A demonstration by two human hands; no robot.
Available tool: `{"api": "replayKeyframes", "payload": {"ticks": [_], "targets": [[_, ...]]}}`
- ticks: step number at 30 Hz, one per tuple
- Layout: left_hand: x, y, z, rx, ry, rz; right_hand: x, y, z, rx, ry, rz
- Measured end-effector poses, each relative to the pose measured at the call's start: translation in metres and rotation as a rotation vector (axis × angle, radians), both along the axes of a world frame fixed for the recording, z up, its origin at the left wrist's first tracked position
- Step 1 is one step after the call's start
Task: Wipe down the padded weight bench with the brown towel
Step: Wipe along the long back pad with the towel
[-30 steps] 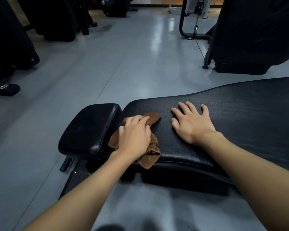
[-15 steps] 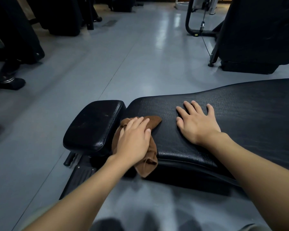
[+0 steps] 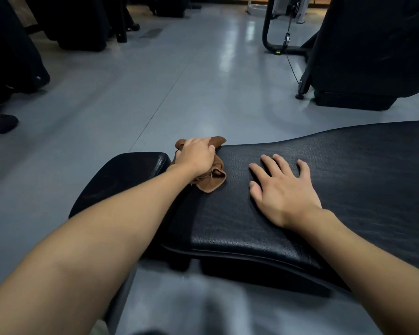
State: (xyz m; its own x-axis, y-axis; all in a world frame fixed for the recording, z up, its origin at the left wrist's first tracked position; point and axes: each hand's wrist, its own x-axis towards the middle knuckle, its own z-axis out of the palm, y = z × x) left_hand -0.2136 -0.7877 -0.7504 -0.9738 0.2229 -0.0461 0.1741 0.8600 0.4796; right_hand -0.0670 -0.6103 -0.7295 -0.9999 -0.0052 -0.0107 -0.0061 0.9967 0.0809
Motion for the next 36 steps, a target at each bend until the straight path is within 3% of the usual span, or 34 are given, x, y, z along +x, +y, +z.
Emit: {"api": "replayKeyframes", "payload": {"ticks": [9, 27, 36], "targets": [[0.017, -0.011, -0.010, 0.023, 0.043, 0.007, 0.000, 0.000, 0.001, -0.010, 0.006, -0.006], [0.207, -0.071, -0.021, 0.024, 0.156, 0.009, 0.003, -0.003, 0.001, 0.009, -0.008, -0.022], [0.127, -0.063, -0.017, 0.013, 0.069, 0.010, 0.002, -0.004, 0.000, 0.019, -0.017, -0.023]]}}
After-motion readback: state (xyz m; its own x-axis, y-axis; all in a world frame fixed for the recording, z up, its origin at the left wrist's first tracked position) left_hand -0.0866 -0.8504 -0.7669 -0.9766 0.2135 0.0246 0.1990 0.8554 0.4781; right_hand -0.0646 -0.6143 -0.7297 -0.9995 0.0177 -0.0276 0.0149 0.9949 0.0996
